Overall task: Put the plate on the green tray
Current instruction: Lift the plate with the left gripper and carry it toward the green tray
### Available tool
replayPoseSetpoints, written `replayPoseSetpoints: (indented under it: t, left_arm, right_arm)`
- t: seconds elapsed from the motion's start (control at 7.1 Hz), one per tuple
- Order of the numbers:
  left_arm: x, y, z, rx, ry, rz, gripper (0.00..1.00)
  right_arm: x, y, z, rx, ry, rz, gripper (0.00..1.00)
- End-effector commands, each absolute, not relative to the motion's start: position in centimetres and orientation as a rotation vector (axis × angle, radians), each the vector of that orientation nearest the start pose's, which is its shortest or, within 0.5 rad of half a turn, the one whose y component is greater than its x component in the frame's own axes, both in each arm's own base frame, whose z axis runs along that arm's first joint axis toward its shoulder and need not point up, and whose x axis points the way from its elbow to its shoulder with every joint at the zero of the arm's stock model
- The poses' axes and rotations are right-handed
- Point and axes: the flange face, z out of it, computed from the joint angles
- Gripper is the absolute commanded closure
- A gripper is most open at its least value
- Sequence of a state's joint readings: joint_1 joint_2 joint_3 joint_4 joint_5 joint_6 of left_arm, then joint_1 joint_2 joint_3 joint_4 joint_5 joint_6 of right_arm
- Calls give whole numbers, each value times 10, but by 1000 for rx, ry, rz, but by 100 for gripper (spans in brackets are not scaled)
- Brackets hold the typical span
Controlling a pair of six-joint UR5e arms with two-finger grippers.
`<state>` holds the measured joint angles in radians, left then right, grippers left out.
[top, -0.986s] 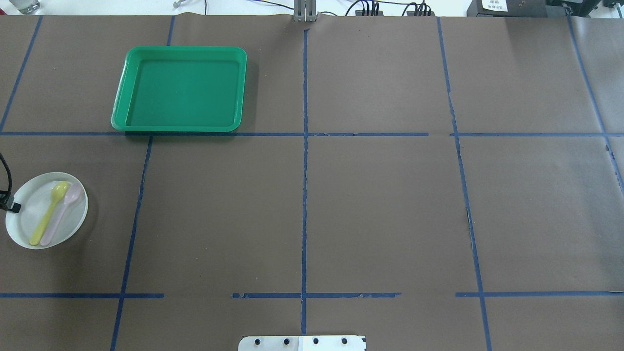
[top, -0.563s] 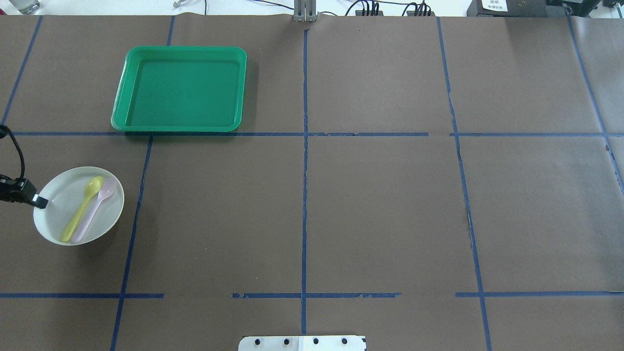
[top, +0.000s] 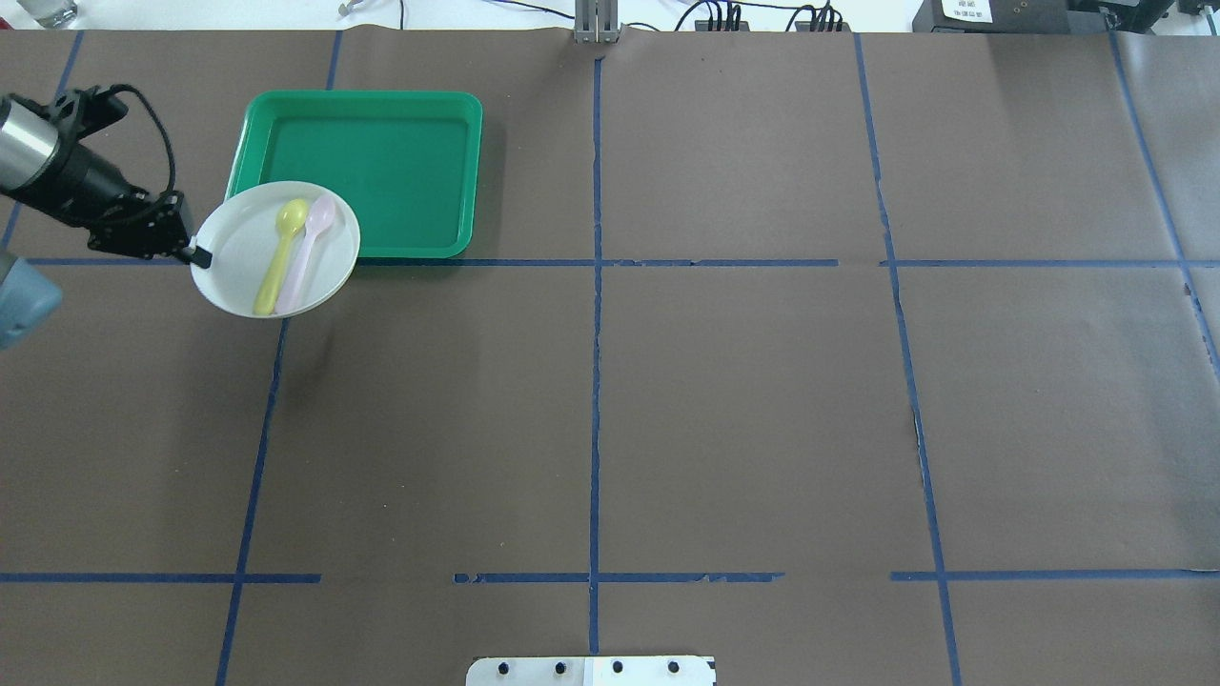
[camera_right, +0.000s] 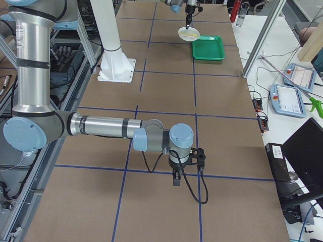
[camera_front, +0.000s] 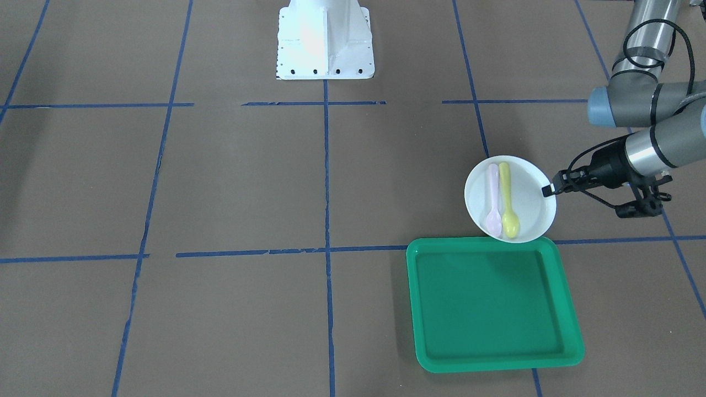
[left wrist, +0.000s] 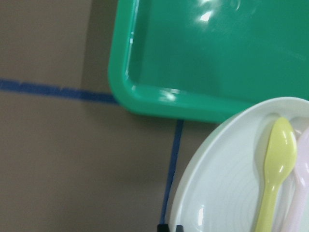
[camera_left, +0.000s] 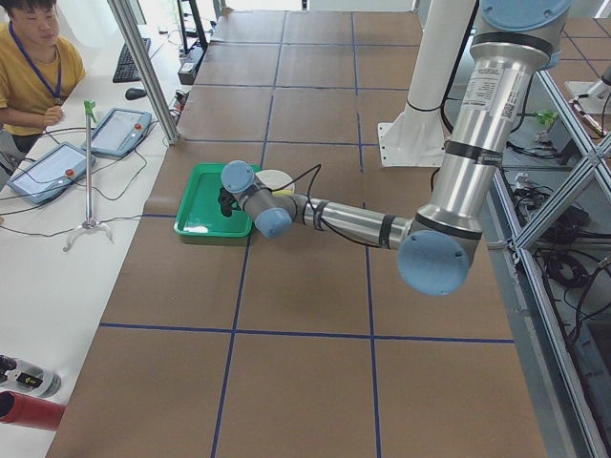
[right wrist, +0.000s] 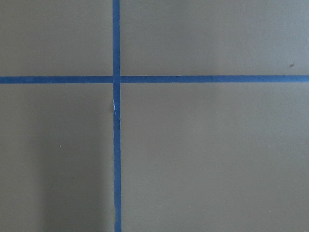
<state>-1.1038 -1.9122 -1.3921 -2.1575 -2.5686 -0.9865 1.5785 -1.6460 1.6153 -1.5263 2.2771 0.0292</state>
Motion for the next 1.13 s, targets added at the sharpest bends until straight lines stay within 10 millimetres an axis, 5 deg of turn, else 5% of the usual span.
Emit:
replayPoseSetpoints:
  t: [0.0,0.14,0.28,0.42,0.7,0.85,0.99]
  left_arm:
    - [269,-670,460,-37,1072,-108,100]
    - [284,-706,460,-54,1042,-136,100]
    - [288,-719,476,-34,1047,-141,100]
    - [296,-731,468,-40,1046,-167,100]
    - [328,-719,467,-34,1041,-157,100]
    - [324,-717,473,-22,1043,-156,26]
    - [322,-718,472,-19,1044,-160,11]
  right_arm:
    - [72,-460,673,6,-707,30,0]
    - [72,-460,673,6,-706,30,0]
    - [72,-460,673,6,-707,30,0]
    - [72,-460,673,6,-707,30,0]
    - [72,-460,673,6,-706,30,0]
    - [72,-460,673,6,-707,30,0]
    - [72,-460,673,6,-706,30,0]
